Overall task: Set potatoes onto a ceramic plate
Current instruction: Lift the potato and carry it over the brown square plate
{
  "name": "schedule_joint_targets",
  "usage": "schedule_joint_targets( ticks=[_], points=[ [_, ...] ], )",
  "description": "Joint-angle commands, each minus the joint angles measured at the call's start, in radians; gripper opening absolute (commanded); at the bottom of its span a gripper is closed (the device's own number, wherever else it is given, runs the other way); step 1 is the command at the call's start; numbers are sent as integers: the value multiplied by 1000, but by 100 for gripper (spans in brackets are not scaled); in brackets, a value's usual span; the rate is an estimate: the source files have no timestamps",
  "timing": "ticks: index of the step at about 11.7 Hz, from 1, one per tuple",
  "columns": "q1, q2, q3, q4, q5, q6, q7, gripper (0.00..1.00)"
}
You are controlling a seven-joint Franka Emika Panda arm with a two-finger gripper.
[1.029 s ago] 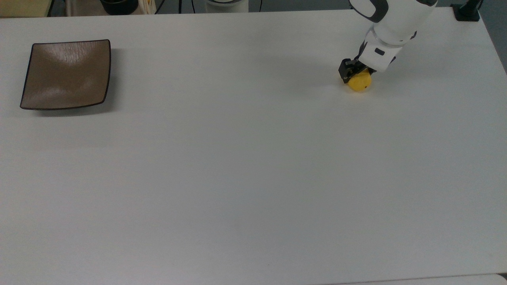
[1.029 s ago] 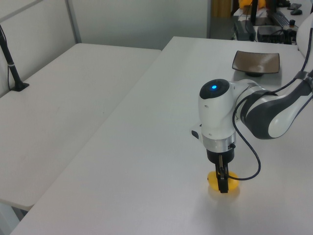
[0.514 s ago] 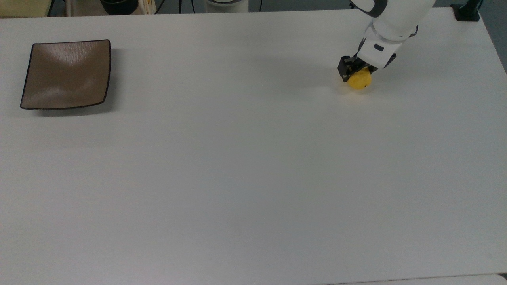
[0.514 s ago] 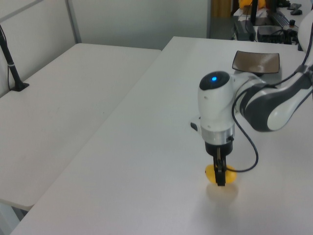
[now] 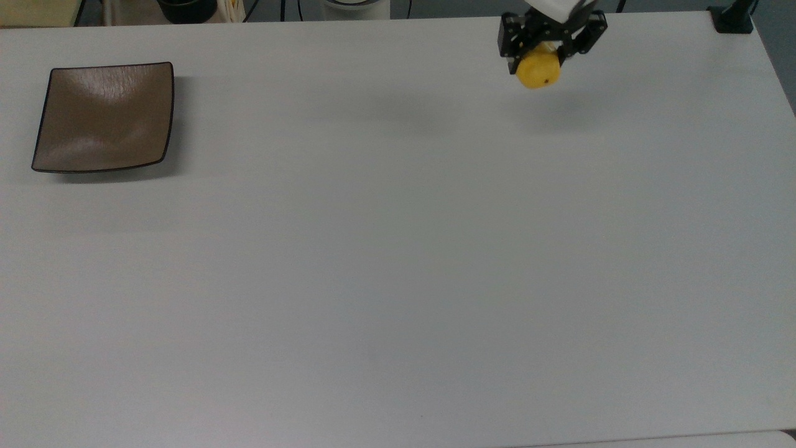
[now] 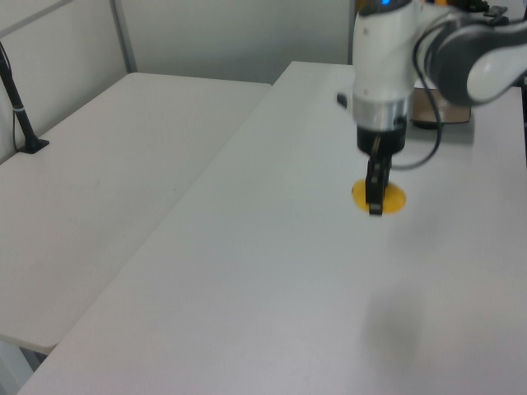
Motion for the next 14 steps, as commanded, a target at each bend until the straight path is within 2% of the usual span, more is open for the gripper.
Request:
schedule_joint_targets(
  ticks=[1, 6, 9, 12, 13, 14],
  points=[
    [-9, -155, -134, -28, 109, -108, -152, 10],
    [-141, -255, -217, -62, 129, -177, -400, 10],
    [-239, -257, -219, -56, 129, -171, -471, 10],
    [-380, -246, -225, -47, 120, -163, -613, 10],
    [-427, -232, -231, -39, 117, -153, -675, 10],
    [-452, -223, -261, -37, 115, -121, -721, 10]
  ],
)
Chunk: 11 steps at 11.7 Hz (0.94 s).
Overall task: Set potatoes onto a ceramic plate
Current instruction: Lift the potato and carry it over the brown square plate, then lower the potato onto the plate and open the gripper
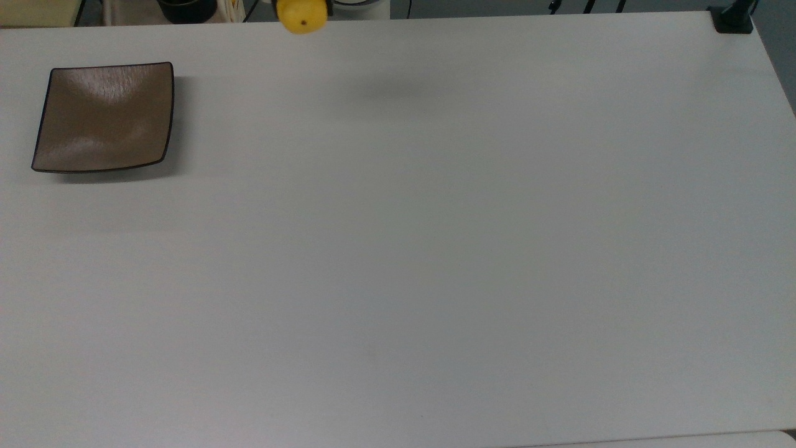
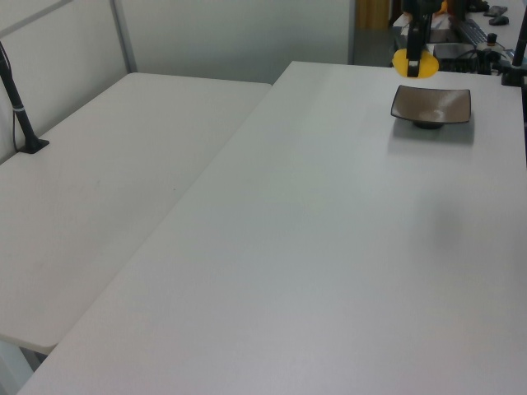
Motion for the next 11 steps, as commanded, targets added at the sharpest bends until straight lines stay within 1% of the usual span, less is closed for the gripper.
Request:
schedule_joint_targets(
  ticks=[1, 2, 5, 6, 8, 10, 11],
  points=[
    [-81, 24, -66, -5, 8, 91, -150, 11],
    [-105, 47, -86, -5, 7, 131, -182, 11],
    [-199, 138, -92, -6, -8, 236, -256, 12],
    [-228, 162, -92, -9, -15, 254, -306, 12],
    [-274, 222, -92, -14, -51, 285, -385, 14],
    [-312, 276, -92, -24, -81, 354, -405, 14],
    [-316, 300, -92, -47, -112, 410, -410, 14]
  ],
)
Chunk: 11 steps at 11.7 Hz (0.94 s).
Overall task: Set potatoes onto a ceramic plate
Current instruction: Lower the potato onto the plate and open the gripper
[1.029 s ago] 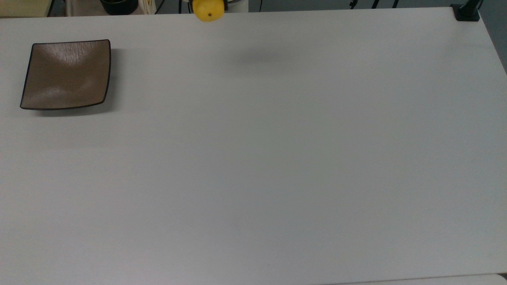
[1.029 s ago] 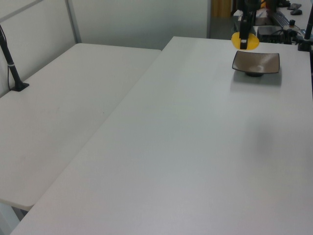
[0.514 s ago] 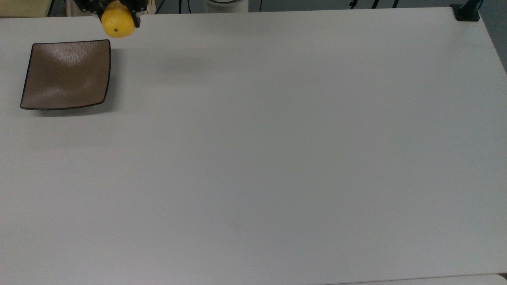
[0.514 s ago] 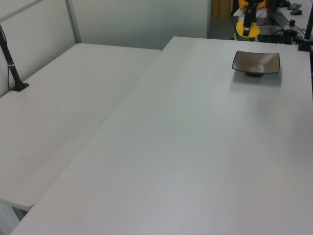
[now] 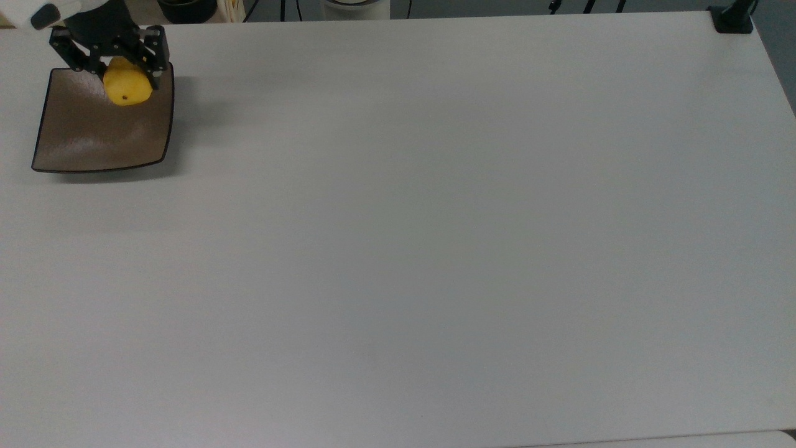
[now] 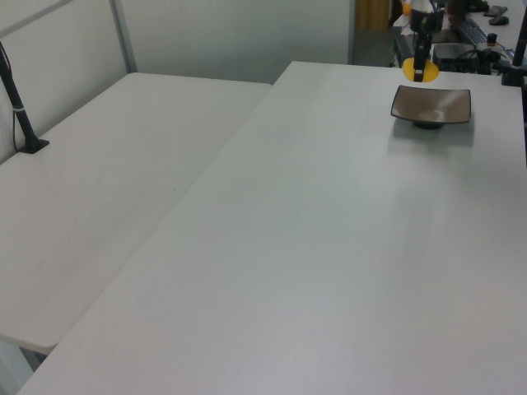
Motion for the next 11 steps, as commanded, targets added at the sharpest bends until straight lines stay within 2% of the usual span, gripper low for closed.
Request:
schedule_joint_targets(
  ticks=[1, 4, 8, 11],
  points=[
    [-31, 50, 3, -64, -73, 154, -34, 14],
    [-57, 89, 3, -118, -74, 241, -95, 19],
    [-72, 147, -1, -116, -76, 291, -108, 21],
    [-94, 163, -3, -116, -79, 303, -163, 29]
  ],
)
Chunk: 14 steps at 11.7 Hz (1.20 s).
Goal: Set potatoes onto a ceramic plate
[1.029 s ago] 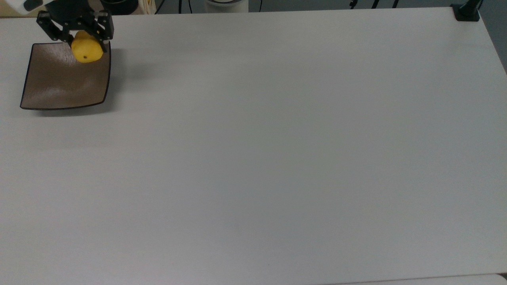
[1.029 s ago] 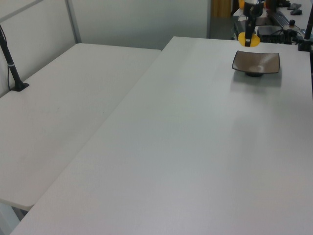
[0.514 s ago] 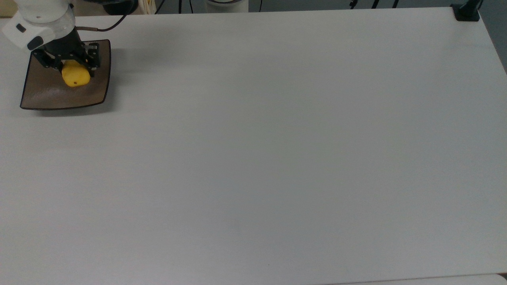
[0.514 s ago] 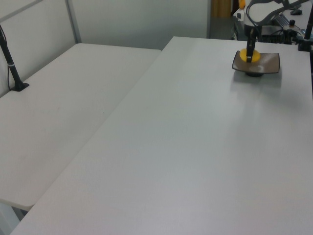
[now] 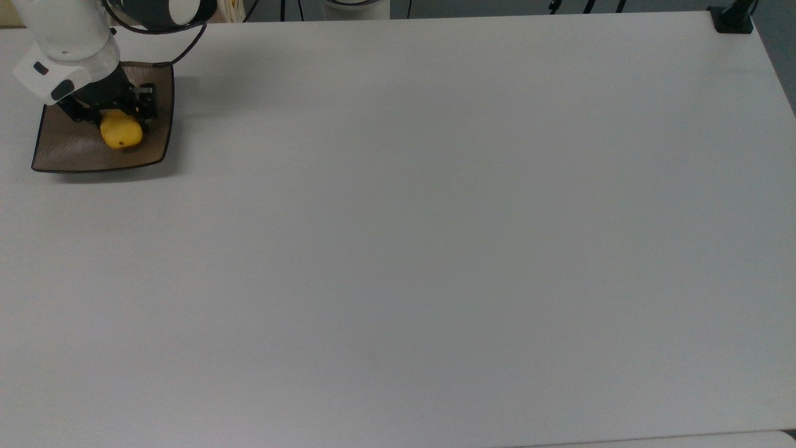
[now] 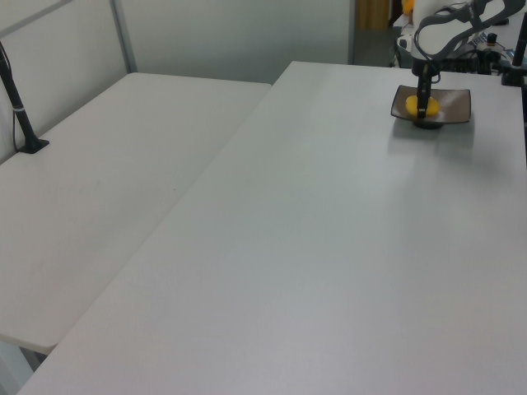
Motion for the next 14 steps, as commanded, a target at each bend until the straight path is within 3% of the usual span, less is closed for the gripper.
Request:
schedule_joint_targets(
  ticks=[1, 2, 3, 4, 8, 11, 14],
  points=[
    [-22, -2, -3, -14, -13, 28, -80, 34],
    [-26, -2, -3, -14, -13, 26, -82, 67],
    [-27, -2, -3, -14, -13, 26, -82, 91],
    [-27, -2, -3, -13, -13, 25, -69, 100],
    [-24, -19, -3, -7, -5, 5, -62, 100],
    [20, -113, -3, 15, 5, -87, -46, 100],
    [108, -231, -4, 44, 6, -205, 147, 100]
  ],
)
